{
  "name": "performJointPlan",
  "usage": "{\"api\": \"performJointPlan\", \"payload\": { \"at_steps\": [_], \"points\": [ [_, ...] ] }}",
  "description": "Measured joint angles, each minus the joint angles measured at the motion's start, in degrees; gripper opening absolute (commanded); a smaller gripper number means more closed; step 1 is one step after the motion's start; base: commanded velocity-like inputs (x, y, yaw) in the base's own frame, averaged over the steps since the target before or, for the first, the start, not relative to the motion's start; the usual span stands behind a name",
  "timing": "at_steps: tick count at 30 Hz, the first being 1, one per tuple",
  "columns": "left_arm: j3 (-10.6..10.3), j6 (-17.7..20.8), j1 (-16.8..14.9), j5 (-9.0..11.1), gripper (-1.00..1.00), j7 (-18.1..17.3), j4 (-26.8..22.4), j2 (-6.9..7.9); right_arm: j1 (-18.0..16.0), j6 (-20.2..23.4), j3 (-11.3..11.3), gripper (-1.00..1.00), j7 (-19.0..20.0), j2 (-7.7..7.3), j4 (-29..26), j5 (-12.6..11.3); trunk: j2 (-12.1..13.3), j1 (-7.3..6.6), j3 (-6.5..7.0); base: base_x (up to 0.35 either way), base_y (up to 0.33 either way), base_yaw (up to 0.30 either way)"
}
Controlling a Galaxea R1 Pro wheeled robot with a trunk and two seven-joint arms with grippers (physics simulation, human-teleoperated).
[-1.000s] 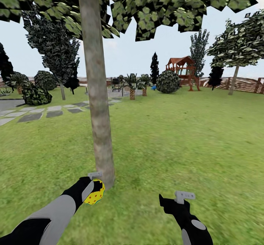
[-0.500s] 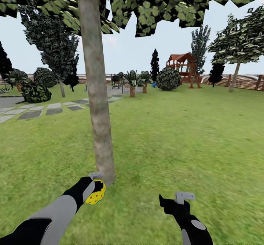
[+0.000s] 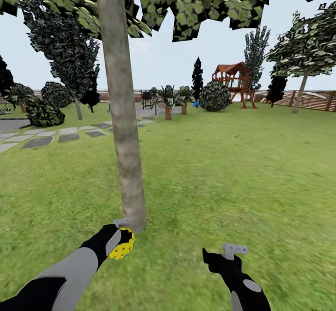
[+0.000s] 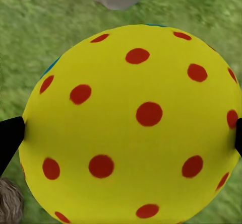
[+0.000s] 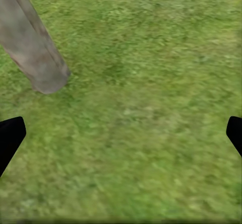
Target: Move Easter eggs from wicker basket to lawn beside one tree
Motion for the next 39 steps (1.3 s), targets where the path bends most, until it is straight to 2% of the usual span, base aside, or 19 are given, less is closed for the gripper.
{"api": "performJointPlan", "payload": {
  "at_steps": [15, 27, 39],
  "points": [
    [0.0, 0.0, 0.0, 0.0, -1.00, 0.1, 0.0, -0.29, -0.1, 0.0, 0.0, 1.00, 0.0, 0.00, 1.2, 0.0, 0.0, 0.00, -1.39, 0.000, -0.028, 0.000],
    [0.0, 0.0, 0.0, -0.1, -1.00, 0.2, 0.0, -0.30, -0.1, -0.2, -0.1, 1.00, 0.0, -0.05, 1.5, 0.0, 0.0, -0.01, -1.67, 0.059, -0.251, 0.000],
    [0.0, 0.0, 0.0, -0.1, -1.00, 0.2, 0.1, -0.30, -0.1, -0.3, 0.2, 1.00, 0.0, -0.07, 1.5, 0.0, 0.0, -0.02, -1.67, 0.201, -0.262, 0.000]
  ]
}}
